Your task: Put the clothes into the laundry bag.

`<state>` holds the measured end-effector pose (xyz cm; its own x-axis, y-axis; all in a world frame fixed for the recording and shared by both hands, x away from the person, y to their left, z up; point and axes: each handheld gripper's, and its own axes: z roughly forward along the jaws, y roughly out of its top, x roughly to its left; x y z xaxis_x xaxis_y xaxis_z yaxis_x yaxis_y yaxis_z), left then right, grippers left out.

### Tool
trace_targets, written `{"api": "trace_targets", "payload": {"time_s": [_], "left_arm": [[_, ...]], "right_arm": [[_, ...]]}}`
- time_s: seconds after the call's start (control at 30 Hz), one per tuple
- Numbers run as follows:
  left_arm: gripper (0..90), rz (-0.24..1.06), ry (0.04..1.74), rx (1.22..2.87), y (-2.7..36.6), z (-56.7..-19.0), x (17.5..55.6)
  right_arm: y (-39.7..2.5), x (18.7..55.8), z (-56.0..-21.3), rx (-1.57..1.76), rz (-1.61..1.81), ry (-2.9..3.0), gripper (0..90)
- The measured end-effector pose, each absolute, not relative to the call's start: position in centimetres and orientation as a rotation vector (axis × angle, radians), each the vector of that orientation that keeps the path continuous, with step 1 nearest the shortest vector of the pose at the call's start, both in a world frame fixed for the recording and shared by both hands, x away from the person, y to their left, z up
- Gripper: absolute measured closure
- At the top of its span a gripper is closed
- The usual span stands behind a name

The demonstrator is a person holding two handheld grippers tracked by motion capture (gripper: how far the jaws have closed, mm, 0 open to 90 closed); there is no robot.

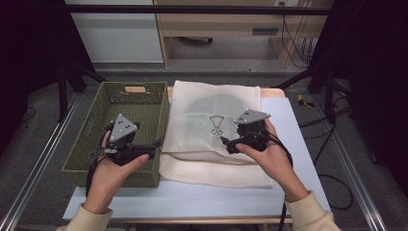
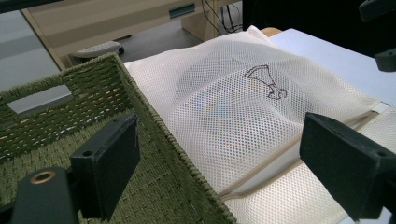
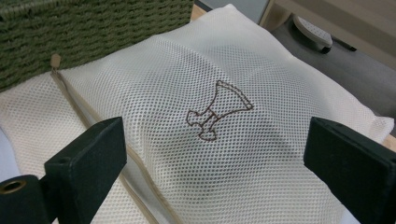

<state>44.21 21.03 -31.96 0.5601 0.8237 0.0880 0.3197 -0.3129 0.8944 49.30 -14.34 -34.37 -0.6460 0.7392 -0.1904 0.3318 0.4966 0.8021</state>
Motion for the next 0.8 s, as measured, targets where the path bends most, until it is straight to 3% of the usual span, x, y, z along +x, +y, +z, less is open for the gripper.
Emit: {"api": "trace_targets", "payload": {"time_s": [0.43, 0.8], "left_arm": [[8.4, 0.715, 0.954, 1.88, 23.7, -31.1, 43.6], [8.0, 0.79, 0.999, 1.869, 26.9, -31.1, 43.7]], "right_arm": [[-16.9, 48.9, -32.6, 0.968, 1.093, 2.101, 5.7], [-21.4, 49.0, -33.8, 1.087, 1.032, 1.988, 5.7]]}}
